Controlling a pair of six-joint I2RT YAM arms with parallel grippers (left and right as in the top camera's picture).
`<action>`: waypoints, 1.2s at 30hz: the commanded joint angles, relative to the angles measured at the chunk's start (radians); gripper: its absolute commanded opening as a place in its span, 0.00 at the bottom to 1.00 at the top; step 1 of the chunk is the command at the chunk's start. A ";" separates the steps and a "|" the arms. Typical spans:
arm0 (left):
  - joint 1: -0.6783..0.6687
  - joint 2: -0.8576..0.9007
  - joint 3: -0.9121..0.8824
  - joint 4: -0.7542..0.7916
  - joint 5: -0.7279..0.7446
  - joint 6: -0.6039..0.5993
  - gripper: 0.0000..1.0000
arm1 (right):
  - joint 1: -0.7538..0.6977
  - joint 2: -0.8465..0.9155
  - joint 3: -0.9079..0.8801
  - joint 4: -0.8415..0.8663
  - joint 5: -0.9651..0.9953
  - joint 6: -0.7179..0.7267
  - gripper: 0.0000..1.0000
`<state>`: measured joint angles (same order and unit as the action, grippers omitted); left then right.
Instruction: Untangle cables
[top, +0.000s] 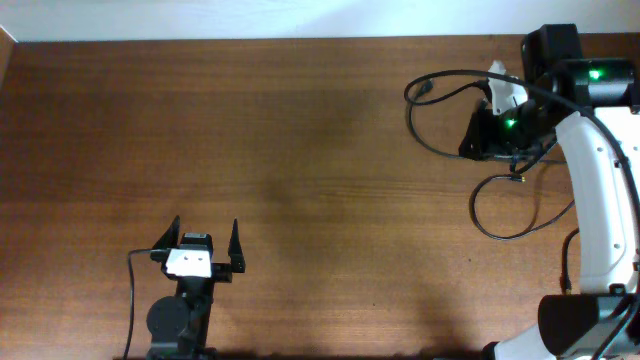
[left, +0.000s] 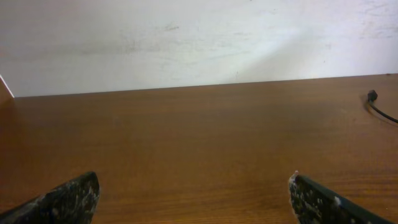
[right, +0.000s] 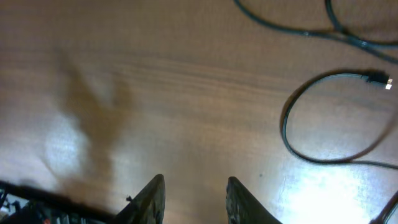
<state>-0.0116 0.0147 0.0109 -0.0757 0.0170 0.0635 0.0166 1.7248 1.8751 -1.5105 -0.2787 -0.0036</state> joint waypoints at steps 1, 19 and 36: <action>0.006 -0.010 -0.002 -0.008 -0.021 -0.003 0.99 | 0.003 -0.030 0.008 0.029 0.002 -0.008 0.32; 0.006 -0.010 -0.002 -0.008 -0.021 -0.003 0.99 | 0.004 -0.269 -0.038 0.178 0.021 -0.007 0.32; 0.006 -0.010 -0.002 -0.008 -0.021 -0.003 0.99 | 0.004 -0.706 -0.766 0.866 0.020 0.096 0.32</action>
<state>-0.0116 0.0147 0.0109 -0.0765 0.0067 0.0635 0.0166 1.0943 1.2339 -0.7273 -0.2630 0.0372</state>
